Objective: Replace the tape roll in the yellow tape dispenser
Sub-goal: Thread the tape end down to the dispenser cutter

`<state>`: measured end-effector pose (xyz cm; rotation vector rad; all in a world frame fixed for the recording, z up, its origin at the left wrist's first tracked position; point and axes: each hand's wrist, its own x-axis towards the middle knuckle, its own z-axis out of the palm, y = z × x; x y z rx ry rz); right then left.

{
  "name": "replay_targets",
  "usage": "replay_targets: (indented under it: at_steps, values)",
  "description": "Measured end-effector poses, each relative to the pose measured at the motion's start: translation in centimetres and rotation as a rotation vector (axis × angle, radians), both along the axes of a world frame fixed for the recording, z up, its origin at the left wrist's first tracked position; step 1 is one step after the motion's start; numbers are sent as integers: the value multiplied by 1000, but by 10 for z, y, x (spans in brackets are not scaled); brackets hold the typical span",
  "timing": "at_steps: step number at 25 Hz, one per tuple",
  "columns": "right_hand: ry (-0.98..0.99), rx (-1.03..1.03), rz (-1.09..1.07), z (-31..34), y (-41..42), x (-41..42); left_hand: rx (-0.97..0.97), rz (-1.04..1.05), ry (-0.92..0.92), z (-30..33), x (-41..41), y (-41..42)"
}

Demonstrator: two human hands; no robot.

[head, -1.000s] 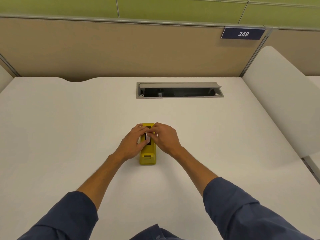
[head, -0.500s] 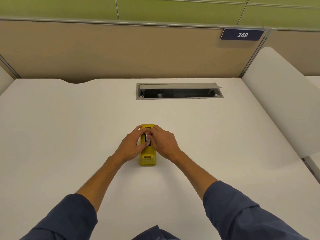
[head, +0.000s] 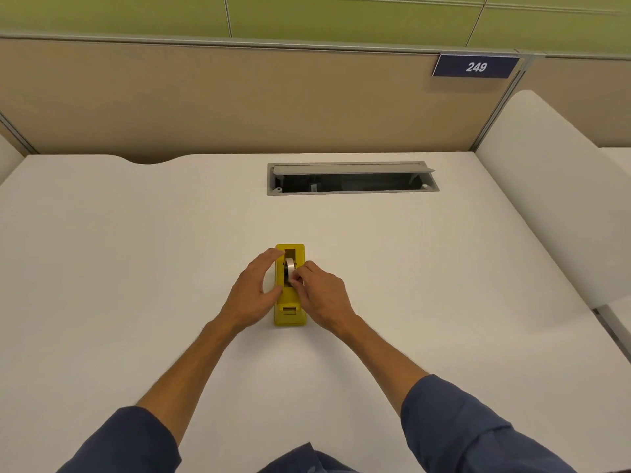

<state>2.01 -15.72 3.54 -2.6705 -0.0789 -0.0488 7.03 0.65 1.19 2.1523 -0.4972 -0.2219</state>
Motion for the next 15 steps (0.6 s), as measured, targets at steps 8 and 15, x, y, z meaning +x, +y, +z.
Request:
replay_targets:
  at_steps: [8, 15]
  values:
    - [10, 4, -14, -3, 2, -3, -126, 134, -105, -5, -49, 7]
    - [-14, 14, -7, 0, 6, -12, -56, 102, -57, -12, -57, 12]
